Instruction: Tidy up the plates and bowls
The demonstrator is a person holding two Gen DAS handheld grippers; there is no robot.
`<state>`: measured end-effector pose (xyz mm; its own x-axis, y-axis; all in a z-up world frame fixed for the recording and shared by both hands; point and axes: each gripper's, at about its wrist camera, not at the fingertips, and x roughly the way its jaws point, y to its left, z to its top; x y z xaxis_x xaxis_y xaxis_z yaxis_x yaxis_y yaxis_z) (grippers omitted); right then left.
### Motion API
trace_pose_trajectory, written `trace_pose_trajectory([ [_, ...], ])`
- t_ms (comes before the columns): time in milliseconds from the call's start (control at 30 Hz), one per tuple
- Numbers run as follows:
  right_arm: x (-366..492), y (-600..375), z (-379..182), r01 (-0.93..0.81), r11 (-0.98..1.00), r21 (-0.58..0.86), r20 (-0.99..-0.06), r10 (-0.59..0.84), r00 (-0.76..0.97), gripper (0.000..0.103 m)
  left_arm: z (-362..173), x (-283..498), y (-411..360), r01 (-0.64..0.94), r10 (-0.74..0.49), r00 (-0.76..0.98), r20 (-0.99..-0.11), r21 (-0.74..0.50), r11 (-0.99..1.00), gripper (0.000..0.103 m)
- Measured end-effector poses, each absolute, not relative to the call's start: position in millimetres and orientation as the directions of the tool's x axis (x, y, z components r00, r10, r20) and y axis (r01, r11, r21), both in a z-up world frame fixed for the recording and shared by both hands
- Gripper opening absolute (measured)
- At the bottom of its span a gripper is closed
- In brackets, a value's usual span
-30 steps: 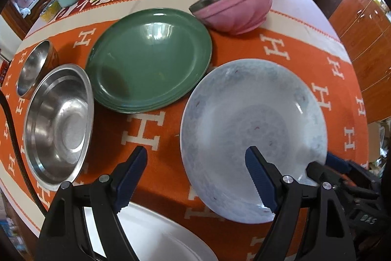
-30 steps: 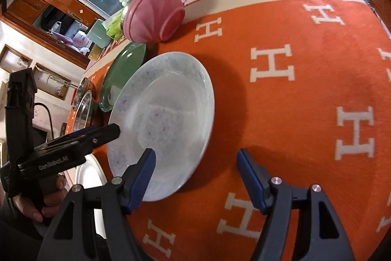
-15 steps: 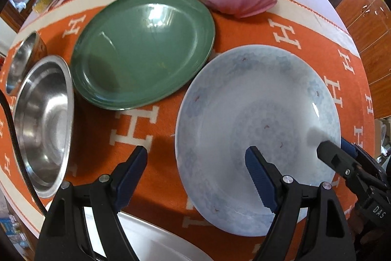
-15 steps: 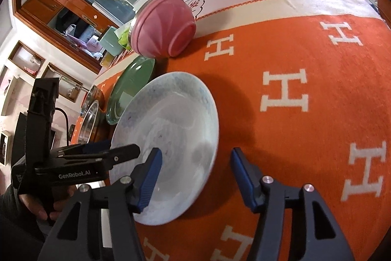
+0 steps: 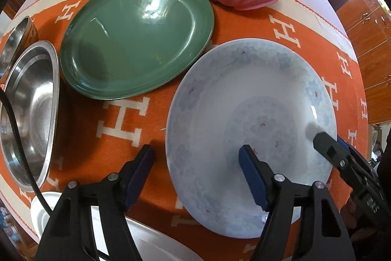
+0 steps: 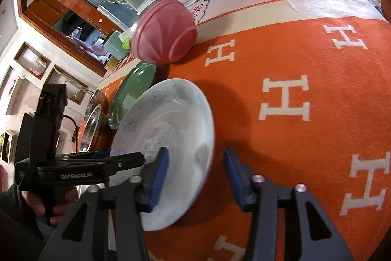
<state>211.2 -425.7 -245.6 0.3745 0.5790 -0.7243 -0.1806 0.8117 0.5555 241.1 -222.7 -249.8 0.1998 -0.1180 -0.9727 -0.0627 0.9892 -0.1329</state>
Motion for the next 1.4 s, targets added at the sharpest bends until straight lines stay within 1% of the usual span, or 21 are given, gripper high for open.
trace_pose_trajectory([
  [33, 212, -428, -247, -0.168, 0.812, 0.559, -0.725, 0.577, 0.377, 0.030, -249, 241, -224, -0.061, -0.122, 0.203, -0.972, -0.137, 0.989, 0.065],
  [67, 212, -431, -249, -0.156, 0.810, 0.565, -0.723, 0.578, 0.378, 0.024, -248, 240, -224, -0.058, -0.128, 0.207, -0.970, -0.143, 0.988, 0.062],
  [100, 212, -435, -251, -0.140, 0.805, 0.576, -0.720, 0.581, 0.380, 0.019, -248, 240, -225, -0.055, -0.131, 0.208, -0.969, -0.145, 0.988, 0.060],
  [200, 213, -440, -255, -0.118, 0.777, 0.618, -0.697, 0.611, 0.376, 0.018, -247, 238, -226, -0.053, -0.139, 0.212, -0.967, -0.153, 0.987, 0.056],
  [267, 213, -440, -255, -0.116, 0.778, 0.618, -0.697, 0.610, 0.377, 0.018, -246, 237, -227, -0.051, -0.150, 0.215, -0.965, -0.164, 0.985, 0.050],
  [333, 213, -438, -254, -0.119, 0.782, 0.611, -0.701, 0.605, 0.376, 0.018, -245, 238, -230, -0.055, -0.151, 0.217, -0.964, -0.166, 0.985, 0.049],
  [433, 213, -437, -253, -0.117, 0.783, 0.610, -0.704, 0.604, 0.373, 0.018, -245, 237, -226, -0.072, -0.154, 0.224, -0.962, -0.174, 0.982, 0.045],
  [600, 213, -431, -256, -0.107, 0.772, 0.626, -0.709, 0.621, 0.333, 0.012, -246, 239, -222, -0.077, -0.156, 0.223, -0.962, -0.177, 0.981, 0.041],
  [800, 211, -431, -254, -0.095, 0.787, 0.610, -0.727, 0.603, 0.328, 0.011, -247, 234, -211, -0.120, -0.180, 0.223, -0.958, -0.210, 0.970, 0.029],
  [1000, 203, -434, -253, -0.057, 0.798, 0.600, -0.750, 0.586, 0.308, 0.010, -250, 224, -205, -0.143, -0.216, 0.206, -0.954, -0.248, 0.958, 0.025],
  [1233, 185, -438, -250, -0.029, 0.815, 0.579, -0.775, 0.562, 0.290, 0.009, -249, 209, -205, -0.156, -0.273, 0.184, -0.944, -0.303, 0.940, 0.025],
  [1400, 171, -442, -246, -0.010, 0.825, 0.566, -0.787, 0.543, 0.292, 0.009, -243, 199, -208, -0.131, -0.304, 0.189, -0.934, -0.331, 0.935, 0.025],
])
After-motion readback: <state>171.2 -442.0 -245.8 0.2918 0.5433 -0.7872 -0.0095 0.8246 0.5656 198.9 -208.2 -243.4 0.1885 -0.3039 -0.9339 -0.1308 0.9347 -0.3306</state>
